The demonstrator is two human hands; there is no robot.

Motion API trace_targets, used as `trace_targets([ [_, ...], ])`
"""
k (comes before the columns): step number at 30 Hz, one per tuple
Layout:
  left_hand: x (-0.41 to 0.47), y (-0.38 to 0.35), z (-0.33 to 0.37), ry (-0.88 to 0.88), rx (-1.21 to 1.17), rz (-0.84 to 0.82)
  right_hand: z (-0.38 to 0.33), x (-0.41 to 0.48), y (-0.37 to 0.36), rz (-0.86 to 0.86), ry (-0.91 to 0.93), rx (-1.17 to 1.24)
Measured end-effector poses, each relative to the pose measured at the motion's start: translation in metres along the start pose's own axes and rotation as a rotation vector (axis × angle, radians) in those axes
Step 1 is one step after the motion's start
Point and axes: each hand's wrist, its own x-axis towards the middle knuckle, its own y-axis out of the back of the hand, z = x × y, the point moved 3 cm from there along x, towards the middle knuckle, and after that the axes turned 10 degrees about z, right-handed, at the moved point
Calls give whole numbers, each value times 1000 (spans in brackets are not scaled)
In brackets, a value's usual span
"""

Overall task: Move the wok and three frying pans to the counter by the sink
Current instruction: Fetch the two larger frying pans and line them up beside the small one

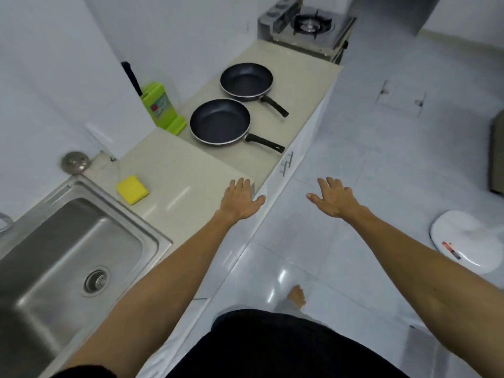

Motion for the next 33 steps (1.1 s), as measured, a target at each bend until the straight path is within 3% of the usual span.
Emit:
trace_targets([
  [9,102,-16,55,220,-81,62,69,160,42,-56,170,-138],
  [19,200,-18,38,427,-144,98,1,303,44,-138,427,-71],
  [26,259,-28,50,561,-224,129,6,396,46,-179,507,-176],
  [33,300,-47,54,846,-409,122,-13,484,52,-190,654,-205],
])
